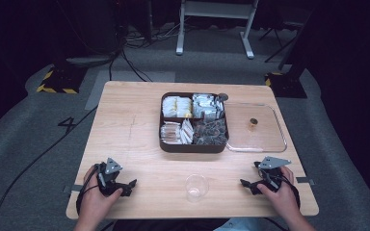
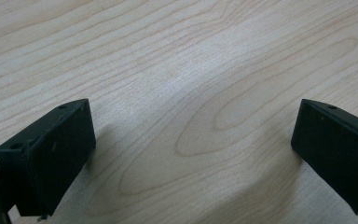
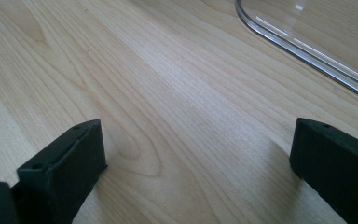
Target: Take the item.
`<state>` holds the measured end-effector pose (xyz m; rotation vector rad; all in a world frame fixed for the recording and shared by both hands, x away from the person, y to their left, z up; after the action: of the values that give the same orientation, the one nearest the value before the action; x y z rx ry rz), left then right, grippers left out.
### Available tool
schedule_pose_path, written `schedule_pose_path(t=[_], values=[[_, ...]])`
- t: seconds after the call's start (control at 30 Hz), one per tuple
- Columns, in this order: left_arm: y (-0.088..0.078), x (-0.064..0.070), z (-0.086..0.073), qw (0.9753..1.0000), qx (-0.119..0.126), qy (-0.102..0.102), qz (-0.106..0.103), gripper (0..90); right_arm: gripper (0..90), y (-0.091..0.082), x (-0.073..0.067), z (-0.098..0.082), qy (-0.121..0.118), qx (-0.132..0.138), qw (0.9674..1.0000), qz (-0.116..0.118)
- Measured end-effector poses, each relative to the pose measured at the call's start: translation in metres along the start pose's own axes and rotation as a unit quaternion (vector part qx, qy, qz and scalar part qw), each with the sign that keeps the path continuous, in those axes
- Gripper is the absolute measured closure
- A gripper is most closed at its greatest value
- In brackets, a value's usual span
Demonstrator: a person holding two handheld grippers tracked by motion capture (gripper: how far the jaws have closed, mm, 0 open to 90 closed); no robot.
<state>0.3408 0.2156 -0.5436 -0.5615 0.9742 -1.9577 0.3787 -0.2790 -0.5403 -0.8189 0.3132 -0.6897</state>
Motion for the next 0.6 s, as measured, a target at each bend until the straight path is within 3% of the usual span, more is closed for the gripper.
schedule_pose_path(t=[0.2,0.5,0.6], values=[[0.0015,0.0009,0.0022,0.9998,0.002,-0.015,0.009,0.2,3.5,-0.0003,-0.0006,-0.0004,-0.003,0.000,1.0000,0.003],[0.0024,0.0002,0.0035,0.9998,0.001,-0.016,0.010,0.3,3.4,0.0004,-0.0003,0.0002,-0.005,0.001,1.0000,0.005],[0.0027,0.0005,0.0043,0.9994,0.002,-0.026,0.020,1.4,3.4,0.0002,-0.0004,0.0001,-0.006,0.001,1.0000,0.005]])
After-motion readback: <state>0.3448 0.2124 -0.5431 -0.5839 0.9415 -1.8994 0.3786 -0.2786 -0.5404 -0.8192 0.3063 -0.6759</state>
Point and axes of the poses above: each handheld gripper's, and its own axes: y roughly forward along the jaws, z roughly out of its top, x roughly to its right, the point moved 5 cm from there along y, roughly forward along the jaws, and after that the axes turned 5 degrees about -x, right-handed, at the moved point
